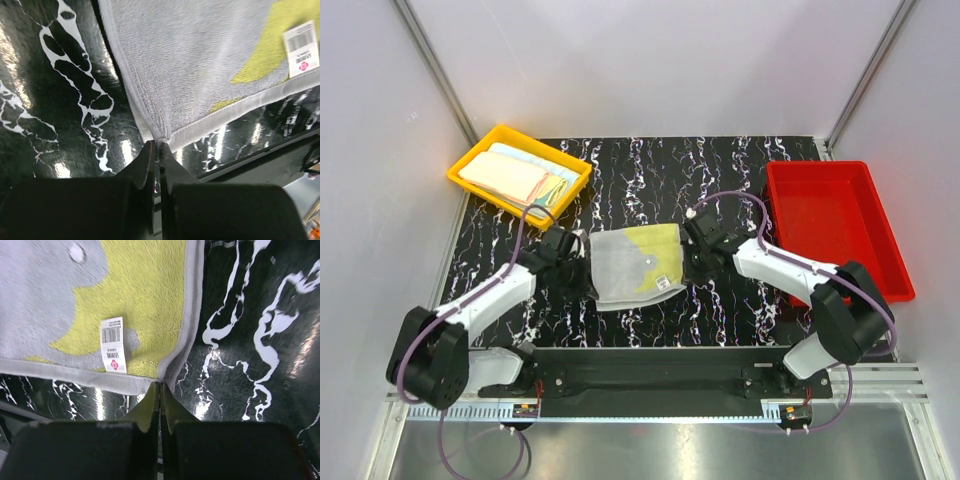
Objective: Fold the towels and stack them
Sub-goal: Fold the towel
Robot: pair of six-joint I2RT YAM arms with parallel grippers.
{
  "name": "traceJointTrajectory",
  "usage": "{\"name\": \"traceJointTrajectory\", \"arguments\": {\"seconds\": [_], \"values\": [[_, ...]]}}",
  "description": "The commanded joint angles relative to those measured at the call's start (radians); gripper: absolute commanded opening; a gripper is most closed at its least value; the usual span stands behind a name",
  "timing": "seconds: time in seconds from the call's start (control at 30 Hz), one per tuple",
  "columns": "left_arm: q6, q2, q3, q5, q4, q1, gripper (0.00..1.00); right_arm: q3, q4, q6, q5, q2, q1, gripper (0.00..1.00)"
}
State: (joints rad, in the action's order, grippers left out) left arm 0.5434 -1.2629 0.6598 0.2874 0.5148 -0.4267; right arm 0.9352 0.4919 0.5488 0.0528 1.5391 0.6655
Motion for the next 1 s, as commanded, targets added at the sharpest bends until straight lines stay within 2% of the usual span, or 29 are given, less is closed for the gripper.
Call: {"name": "traceJointTrajectory", "arguments": {"seconds": [0.0, 0.23, 0.37, 0.67, 0.87, 0.97], "values": [[0.036, 0.088, 0.054, -0.033, 0.027, -0.017, 0.00, 0.051, 0.050, -0.041, -0.088, -0.057, 0.011, 0.00], [0.127, 0.135, -0.116, -0.001, -0.143, -0.070, 0.00, -0.074, -0.062, -0.039, -0.093, -0.034, 0.011, 0.00], [0.142, 0.105, -0.149, -0.013, -0.180, -0.092, 0.00, -0.105, -0.104, -0.036, -0.097, -0.025, 0.011, 0.00], [0.135, 0.097, -0.157, -0.036, -0.179, -0.106, 0.00, -0.122, -0.101, -0.032, -0.096, -0.033, 0.011, 0.00], [0.116, 0.141, -0.005, -0.106, -0.038, -0.106, 0.00, 0.032, 0.036, -0.092, -0.146, -0.056, 0.009, 0.00], [0.139, 0.178, 0.006, -0.106, -0.025, -0.124, 0.00, 0.067, 0.071, -0.108, -0.175, -0.080, 0.009, 0.00]]}}
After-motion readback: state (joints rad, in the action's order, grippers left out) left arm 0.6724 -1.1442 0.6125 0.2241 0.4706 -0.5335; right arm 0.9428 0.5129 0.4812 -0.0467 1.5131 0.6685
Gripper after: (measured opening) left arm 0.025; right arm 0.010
